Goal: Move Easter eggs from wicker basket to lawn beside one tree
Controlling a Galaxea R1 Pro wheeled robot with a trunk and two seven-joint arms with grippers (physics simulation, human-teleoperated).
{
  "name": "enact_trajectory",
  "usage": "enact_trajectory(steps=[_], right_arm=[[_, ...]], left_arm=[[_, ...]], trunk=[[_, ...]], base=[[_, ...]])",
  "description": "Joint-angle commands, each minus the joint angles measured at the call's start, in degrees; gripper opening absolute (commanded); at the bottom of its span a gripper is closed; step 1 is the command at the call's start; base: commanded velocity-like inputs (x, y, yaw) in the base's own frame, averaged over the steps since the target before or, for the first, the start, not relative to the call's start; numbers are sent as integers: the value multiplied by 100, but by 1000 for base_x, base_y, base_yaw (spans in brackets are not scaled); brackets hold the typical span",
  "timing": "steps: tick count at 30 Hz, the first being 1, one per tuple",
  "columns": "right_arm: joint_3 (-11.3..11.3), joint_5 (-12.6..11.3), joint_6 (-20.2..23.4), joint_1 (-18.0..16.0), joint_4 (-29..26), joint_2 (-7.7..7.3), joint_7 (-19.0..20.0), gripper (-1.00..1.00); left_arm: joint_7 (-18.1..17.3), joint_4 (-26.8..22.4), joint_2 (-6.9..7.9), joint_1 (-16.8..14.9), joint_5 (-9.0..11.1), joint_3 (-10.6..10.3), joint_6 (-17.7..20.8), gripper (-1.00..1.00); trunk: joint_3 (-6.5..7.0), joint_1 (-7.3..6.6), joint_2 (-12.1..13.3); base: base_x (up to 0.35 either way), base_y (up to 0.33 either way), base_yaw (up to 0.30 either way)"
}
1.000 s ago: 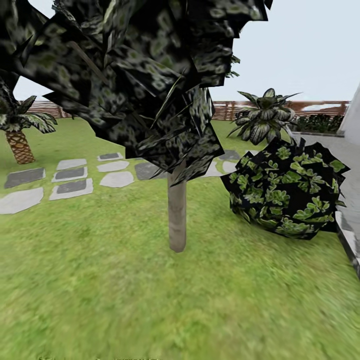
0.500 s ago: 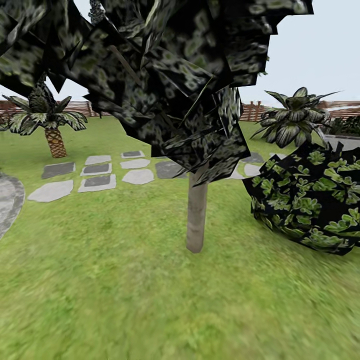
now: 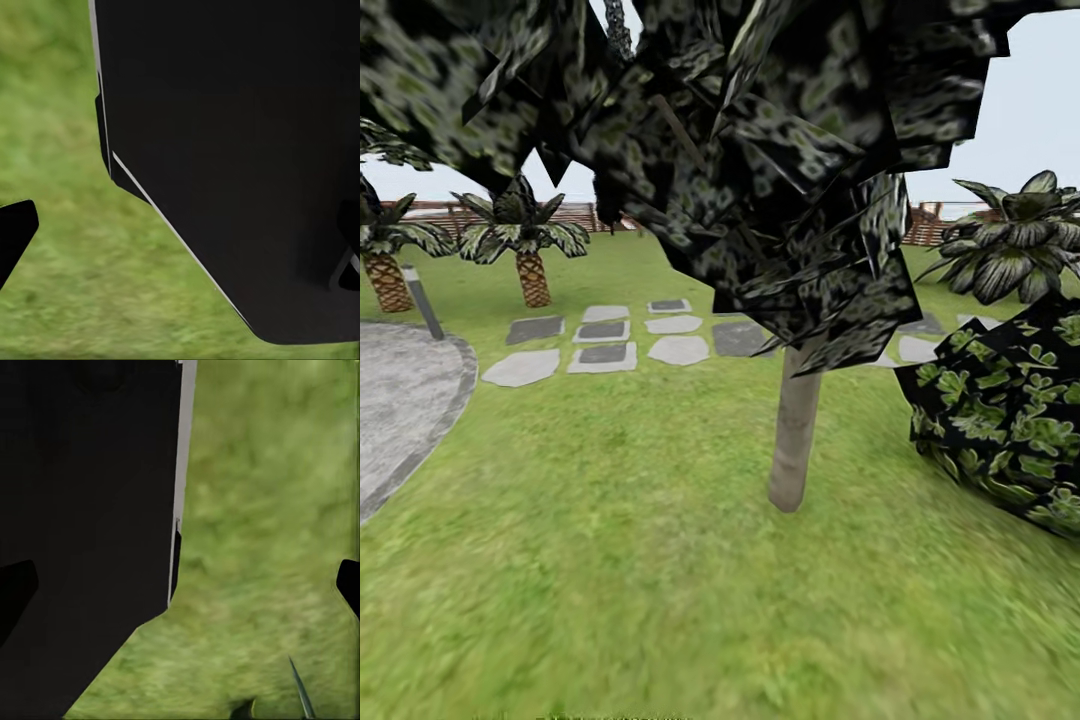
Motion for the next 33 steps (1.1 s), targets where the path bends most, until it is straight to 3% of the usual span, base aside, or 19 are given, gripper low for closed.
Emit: enact_trajectory(steps=[1,33], right_arm=[[0,43,10,-5,10,-8,2,100],[26,80,-6,-6,9,84,-3,100]], left_arm=[[-20,-3,1,1,6,5,2,100],[-21,-3,-7,1,6,3,9,100]], trunk=[[-4,0,-2],[-4,0,-2]], base=[[0,0,293],[0,0,295]])
